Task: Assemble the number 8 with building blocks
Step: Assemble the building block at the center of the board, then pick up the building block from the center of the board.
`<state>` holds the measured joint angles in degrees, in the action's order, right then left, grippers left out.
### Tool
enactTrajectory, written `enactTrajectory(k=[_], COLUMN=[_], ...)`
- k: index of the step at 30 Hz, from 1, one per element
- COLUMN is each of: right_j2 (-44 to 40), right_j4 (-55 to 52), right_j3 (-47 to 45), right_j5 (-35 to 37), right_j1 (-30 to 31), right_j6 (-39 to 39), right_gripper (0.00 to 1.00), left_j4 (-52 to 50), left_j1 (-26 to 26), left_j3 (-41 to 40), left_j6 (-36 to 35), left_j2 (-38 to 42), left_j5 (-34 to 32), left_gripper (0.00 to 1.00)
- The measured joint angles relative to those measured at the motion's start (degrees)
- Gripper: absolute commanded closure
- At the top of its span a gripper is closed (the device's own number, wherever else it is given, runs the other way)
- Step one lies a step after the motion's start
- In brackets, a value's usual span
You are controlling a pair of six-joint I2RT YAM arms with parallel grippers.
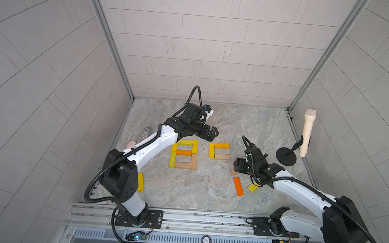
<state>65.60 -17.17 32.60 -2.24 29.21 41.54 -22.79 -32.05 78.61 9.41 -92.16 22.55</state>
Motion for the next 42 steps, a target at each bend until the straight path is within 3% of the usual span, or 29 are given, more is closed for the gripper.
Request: enactTrajectory(k=[5, 9, 33, 42], right_j2=[-4.0, -3.7, 10.4, 17.1], right_j4=[-5.1, -5.4, 4.1, 2.1], right_j3=[-2.6, -3.5, -0.1, 5.8], right_j5=[-0.3, -1.4, -3.5, 2.5], right_j1=[0.0, 0.0, 0.1, 3.8], right_j6=[2.5, 3.6, 5.4, 5.0], right_gripper=[0.19, 0.2, 0.31, 0.37], left_j4=[0.0, 0.1, -0.1, -0.1], left_j1=[-0.3, -1.0, -1.9, -1.9], left_j3=[0.0, 0.0, 0.0, 0.0], left_j6=[0.0, 0.0, -0.3, -0.3], left_j2=[0.6, 0.8, 1.5, 1.8], left_j5=[0.3, 0.4, -0.1, -0.1], left_gripper=[0.0, 0.0, 0.0, 0.0])
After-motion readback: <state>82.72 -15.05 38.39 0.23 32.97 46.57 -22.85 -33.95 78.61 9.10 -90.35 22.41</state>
